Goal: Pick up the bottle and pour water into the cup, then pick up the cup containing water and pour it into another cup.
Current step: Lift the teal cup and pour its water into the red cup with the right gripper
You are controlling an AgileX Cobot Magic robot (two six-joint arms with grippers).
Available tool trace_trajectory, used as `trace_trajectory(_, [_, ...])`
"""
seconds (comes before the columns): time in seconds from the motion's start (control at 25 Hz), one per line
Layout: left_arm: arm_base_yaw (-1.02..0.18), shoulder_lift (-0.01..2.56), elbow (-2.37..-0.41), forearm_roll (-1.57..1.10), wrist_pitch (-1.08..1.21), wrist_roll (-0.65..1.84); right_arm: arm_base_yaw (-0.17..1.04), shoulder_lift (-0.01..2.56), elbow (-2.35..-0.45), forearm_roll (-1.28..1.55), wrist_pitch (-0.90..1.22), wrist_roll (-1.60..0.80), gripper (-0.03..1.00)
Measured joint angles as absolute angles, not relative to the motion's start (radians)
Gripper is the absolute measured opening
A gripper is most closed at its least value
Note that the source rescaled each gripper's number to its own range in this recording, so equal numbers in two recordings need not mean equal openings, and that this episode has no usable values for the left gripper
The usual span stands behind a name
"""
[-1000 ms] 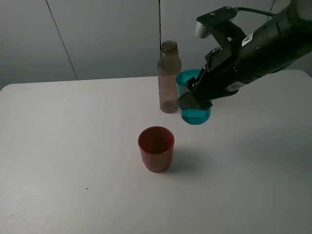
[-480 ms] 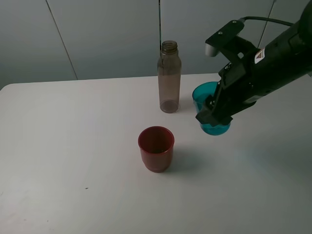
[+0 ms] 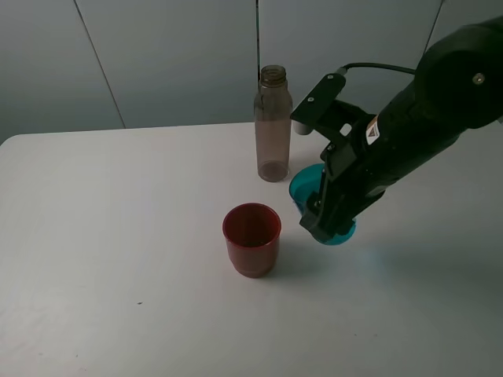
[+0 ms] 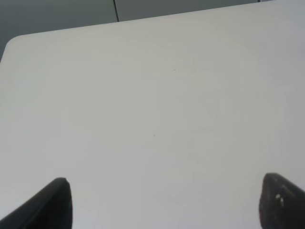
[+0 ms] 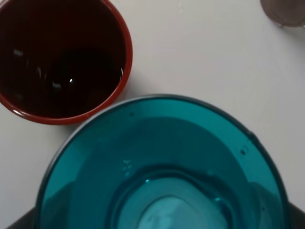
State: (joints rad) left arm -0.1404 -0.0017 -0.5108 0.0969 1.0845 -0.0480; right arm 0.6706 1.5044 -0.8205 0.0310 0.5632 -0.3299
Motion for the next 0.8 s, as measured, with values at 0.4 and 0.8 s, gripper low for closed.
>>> trace_trajectory(0.4, [-0.140, -0.002, -0.511, 0.097, 1.085, -0.048, 0.764, 1.528, -0.821, -0.183, 0.549, -0.160, 0.10])
trace_trajectory(0.8, [-0.140, -0.002, -0.511, 0.097, 1.085, -0.048, 0.825, 1.589, -0.853, -0.417, 0.567, 0.037, 0.10])
